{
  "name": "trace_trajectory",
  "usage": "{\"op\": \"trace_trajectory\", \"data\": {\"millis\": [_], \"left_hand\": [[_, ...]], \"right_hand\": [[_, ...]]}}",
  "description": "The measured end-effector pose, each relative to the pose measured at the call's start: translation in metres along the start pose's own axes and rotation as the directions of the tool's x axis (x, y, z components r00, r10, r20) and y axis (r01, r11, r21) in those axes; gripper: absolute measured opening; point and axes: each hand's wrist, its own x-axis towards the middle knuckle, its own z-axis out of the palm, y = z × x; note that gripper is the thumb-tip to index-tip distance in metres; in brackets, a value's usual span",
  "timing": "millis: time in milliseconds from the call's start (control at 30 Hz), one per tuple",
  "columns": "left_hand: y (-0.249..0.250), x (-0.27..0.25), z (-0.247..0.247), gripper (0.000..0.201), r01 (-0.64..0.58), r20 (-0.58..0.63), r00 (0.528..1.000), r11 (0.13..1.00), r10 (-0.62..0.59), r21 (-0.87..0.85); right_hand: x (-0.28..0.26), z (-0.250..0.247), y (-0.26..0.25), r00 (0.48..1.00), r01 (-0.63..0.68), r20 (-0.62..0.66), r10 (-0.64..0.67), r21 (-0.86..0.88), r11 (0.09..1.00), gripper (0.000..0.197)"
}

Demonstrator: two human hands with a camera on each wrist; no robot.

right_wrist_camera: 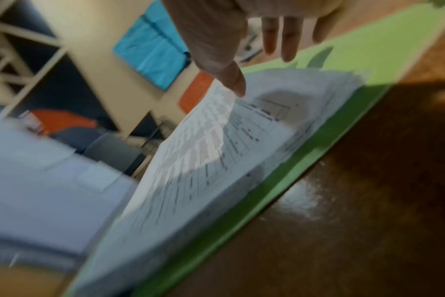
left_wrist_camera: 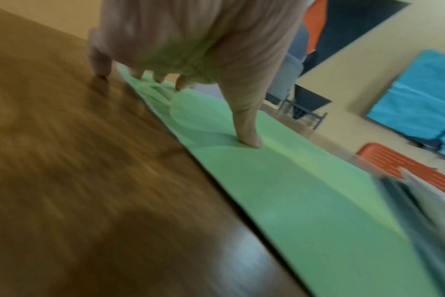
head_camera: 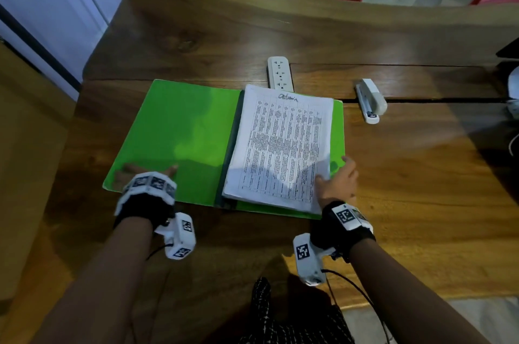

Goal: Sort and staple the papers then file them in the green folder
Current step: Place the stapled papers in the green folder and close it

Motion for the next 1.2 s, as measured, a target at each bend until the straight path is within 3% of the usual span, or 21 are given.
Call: {"op": "trace_trajectory", "data": {"millis": [33,100,133,167,200,233,267,300,367,467,567,633,700,767,800,867,933,967,1066,1133,1200], "left_hand": [[-0.011,0.020,0.006,0.053,0.010,0.089,0.996,0.998,-0.016,0.067],[-0.027,0.050,0.011,0.060,0.066,0.104,0.993,0.990,-0.054,-0.125],[-0.027,0.056,0.008,0.064,0.151,0.081,0.988,0.917,-0.130,-0.370],[-0.028,0.056,0.001,0.063,0.180,0.102,0.983,0.901,-0.152,-0.394],[-0.026,0.039,-0.006,0.060,0.212,0.108,0.977,0.890,-0.183,-0.403],[-0.028,0.022,-0.013,0.059,0.074,0.018,0.997,0.959,-0.072,-0.273],[-0.024,0.003,-0.023,0.055,0.051,-0.017,0.998,0.954,-0.058,-0.295],[-0.022,-0.015,-0.035,0.049,0.038,-0.095,0.994,0.978,-0.059,-0.204],[-0.043,0.019,-0.030,0.043,0.139,-0.109,0.976,0.921,-0.191,-0.365],[-0.053,0.027,-0.051,0.049,0.100,-0.115,0.949,0.625,-0.295,-0.774],[-0.046,0.008,-0.075,0.012,-0.172,-0.384,0.874,0.549,-0.298,-0.818],[-0.024,-0.026,-0.087,0.025,-0.376,-0.505,0.841,0.460,-0.195,-0.804],[0.001,-0.068,-0.094,0.038,-0.513,-0.541,0.838,0.232,-0.076,-0.827],[0.022,-0.088,-0.086,0.043,-0.486,-0.478,0.870,0.045,0.121,-0.873],[0.034,-0.093,-0.080,0.043,-0.454,-0.436,0.871,0.032,0.224,-0.890],[0.058,-0.088,-0.061,0.037,-0.430,-0.347,0.858,0.161,0.379,-0.888],[0.078,-0.075,-0.039,0.031,-0.442,-0.288,0.858,0.325,0.426,-0.836],[0.086,-0.068,-0.029,0.029,-0.440,-0.266,0.864,0.384,0.428,-0.811],[0.109,-0.046,-0.005,0.039,-0.363,-0.175,0.928,0.691,0.328,-0.625],[0.118,-0.037,0.004,0.058,-0.258,-0.071,0.962,0.791,0.264,-0.555],[0.121,-0.030,0.012,0.070,-0.200,-0.016,0.975,0.851,0.221,-0.485]], "right_hand": [[-0.006,0.000,-0.005,0.997,0.080,0.003,-0.080,-0.120,0.990,0.071],[-0.019,0.007,-0.018,0.949,0.307,0.157,-0.273,-0.276,0.911,0.071],[-0.025,0.014,-0.025,0.899,0.415,0.281,-0.336,-0.302,0.858,0.069],[-0.032,0.023,-0.031,0.836,0.509,0.406,-0.371,-0.317,0.800,0.066],[-0.037,0.031,-0.034,0.773,0.577,0.513,-0.373,-0.326,0.748,0.064],[-0.041,0.039,-0.035,0.723,0.620,0.596,-0.350,-0.336,0.709,0.063],[-0.043,0.046,-0.035,0.689,0.643,0.653,-0.314,-0.353,0.680,0.063],[-0.044,0.053,-0.034,0.671,0.656,0.686,-0.281,-0.373,0.656,0.062],[-0.042,0.057,-0.032,0.662,0.667,0.711,-0.239,-0.414,0.619,0.063],[-0.036,0.059,-0.033,0.647,0.679,0.736,-0.199,-0.437,0.590,0.066],[-0.035,0.060,-0.035,0.643,0.669,0.746,-0.172,-0.438,0.600,0.065],[-0.035,0.061,-0.038,0.648,0.654,0.746,-0.154,-0.440,0.615,0.065],[-0.034,0.058,-0.042,0.648,0.641,0.746,-0.153,-0.427,0.638,0.063],[-0.028,0.053,-0.043,0.633,0.638,0.754,-0.179,-0.376,0.671,0.057],[-0.023,0.049,-0.041,0.635,0.623,0.746,-0.201,-0.341,0.704,0.053],[-0.011,0.035,-0.033,0.730,0.517,0.635,-0.253,-0.270,0.813,0.048],[-0.002,0.018,-0.020,0.887,0.360,0.383,-0.259,-0.220,0.906,0.044],[0.000,0.008,-0.015,0.925,0.308,0.292,-0.244,-0.196,0.931,0.044],[0.009,-0.011,-0.001,0.954,0.130,0.272,-0.130,0.021,0.991,0.043],[0.019,-0.016,0.007,0.951,-0.064,0.309,-0.012,0.234,0.970,0.032],[0.025,-0.023,0.014,0.915,-0.288,0.388,0.107,0.445,0.848,0.037]]}}
